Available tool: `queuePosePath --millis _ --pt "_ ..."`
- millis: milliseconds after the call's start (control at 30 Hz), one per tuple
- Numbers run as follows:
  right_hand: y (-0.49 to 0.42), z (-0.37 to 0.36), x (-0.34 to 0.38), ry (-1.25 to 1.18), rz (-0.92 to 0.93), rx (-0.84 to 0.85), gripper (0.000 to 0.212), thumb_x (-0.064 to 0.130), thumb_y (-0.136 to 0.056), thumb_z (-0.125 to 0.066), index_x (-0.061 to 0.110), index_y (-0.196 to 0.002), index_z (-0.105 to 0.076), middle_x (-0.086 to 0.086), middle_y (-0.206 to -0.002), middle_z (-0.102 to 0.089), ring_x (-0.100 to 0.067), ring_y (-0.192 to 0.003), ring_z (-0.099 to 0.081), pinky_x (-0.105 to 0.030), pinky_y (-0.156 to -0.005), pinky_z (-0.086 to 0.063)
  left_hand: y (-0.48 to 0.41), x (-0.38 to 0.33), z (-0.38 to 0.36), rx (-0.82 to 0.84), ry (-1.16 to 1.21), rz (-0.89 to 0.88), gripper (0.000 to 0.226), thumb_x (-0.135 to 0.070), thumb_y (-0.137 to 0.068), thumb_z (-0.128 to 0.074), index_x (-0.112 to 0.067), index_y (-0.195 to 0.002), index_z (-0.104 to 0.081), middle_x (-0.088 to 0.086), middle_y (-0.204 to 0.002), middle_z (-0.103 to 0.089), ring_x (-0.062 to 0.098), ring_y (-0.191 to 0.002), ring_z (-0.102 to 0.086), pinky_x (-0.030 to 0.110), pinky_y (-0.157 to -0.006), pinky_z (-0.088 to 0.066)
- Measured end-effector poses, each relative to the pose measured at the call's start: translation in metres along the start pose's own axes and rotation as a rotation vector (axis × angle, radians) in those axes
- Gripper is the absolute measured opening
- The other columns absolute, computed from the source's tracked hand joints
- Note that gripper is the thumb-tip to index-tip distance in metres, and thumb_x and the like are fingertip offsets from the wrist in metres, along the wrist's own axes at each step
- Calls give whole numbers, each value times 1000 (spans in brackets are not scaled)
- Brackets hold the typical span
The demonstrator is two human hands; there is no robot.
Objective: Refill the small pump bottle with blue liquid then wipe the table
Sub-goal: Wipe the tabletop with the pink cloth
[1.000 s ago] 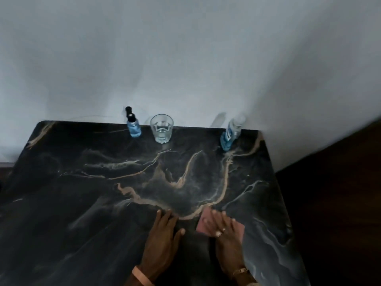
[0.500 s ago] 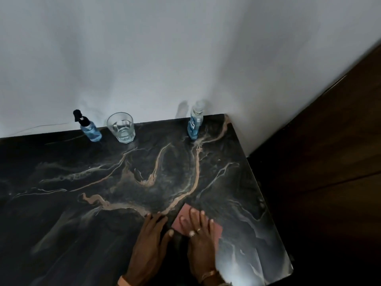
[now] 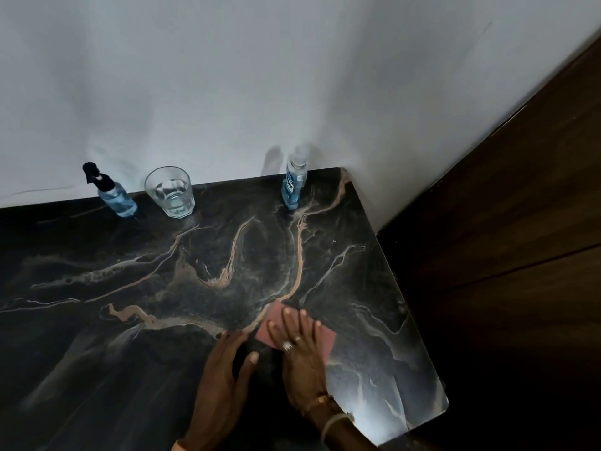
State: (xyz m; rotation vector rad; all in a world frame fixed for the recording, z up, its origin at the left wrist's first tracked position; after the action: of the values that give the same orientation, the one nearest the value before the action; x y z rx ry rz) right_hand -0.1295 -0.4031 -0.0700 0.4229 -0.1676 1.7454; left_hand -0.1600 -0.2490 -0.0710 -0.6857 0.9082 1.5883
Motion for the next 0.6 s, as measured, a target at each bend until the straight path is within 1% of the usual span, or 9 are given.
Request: queuePosePath --millis 133,200,267,333,400,433,500,533,600 --pt "-35 -21 47 -22 32 104 55 26 -98 -21 34 -153 -27 3 -164 -7 -31 -150 10 -52 -120 11 -10 10 28 -180 162 97 30 -25 -94 -60 -20 -124 -60 -2 -127 -62 14 -117 -57 31 -100 -42" --pt "-13 -38 76 -89 169 164 55 32 -102 -23 35 -156 -13 7 -165 0 -20 -151 12 -48 -122 4 -14 21 40 -178 185 140 29 -29 -97 -57 -15 -122 -62 4 -120 -65 22 -114 -60 39 -99 -46" --pt "28 -48 89 -106 342 181 59 40 -99 -36 39 -154 -16 10 -164 4 -13 -152 -5 -42 -124 -7 -13 34 53 -187 134 170 25 -25 -96 -61 -15 -118 -66 5 -118 -67 23 -112 -61 39 -98 -46" --pt "56 -47 97 -60 441 237 46 49 -79 -41 51 -120 -63 23 -151 -36 -2 -139 -36 -35 -122 -21 -4 46 63 -201 70 214 24 -20 -91 -68 -19 -115 -69 0 -118 -67 16 -111 -60 32 -98 -44" --pt "83 -39 83 -62 522 254 47 45 -58 -29 47 -65 -75 35 -119 -59 5 -127 -48 -29 -115 -32 8 51 70 -189 49 228 23 -20 -88 -71 -25 -110 -70 -6 -114 -68 3 -104 -61 15 -93 -42" --pt "78 -31 78 6 481 213 46 45 -69 -30 47 -72 -75 29 -130 -56 0 -132 -46 -30 -114 -32 13 54 74 -179 54 230 24 -19 -87 -73 -29 -108 -69 -8 -112 -68 -3 -101 -60 6 -89 -41" --pt "60 -31 71 175 518 144 38 36 -97 -36 46 -117 -67 10 -151 -42 -19 -142 -36 -41 -114 -27 21 61 79 -172 97 245 28 -17 -85 -75 -37 -104 -66 -12 -109 -68 -2 -100 -63 1 -85 -42" --pt "47 -34 70 167 577 119 39 29 -98 -42 41 -130 -61 6 -153 -40 -26 -144 -33 -45 -113 -26 23 66 84 -182 122 260 31 -17 -84 -75 -39 -103 -65 -14 -109 -68 1 -101 -64 3 -85 -43" --pt "-6 -36 80 70 303 -6 54 11 -93 -53 32 -142 -50 3 -158 -29 -33 -148 -22 -51 -116 -19 25 76 100 -238 154 282 31 -19 -85 -75 -42 -104 -64 -16 -112 -66 3 -104 -64 8 -87 -46"
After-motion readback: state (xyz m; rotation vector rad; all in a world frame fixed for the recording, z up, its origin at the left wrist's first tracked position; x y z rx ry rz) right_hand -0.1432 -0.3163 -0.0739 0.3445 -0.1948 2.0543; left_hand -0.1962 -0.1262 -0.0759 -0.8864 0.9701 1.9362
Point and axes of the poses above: each hand's wrist, its own y-axis away from the middle knuckle, its own z-axis out of the back of the hand, x = y × z, the point moved 7 cm from there along -y, towards the middle knuckle
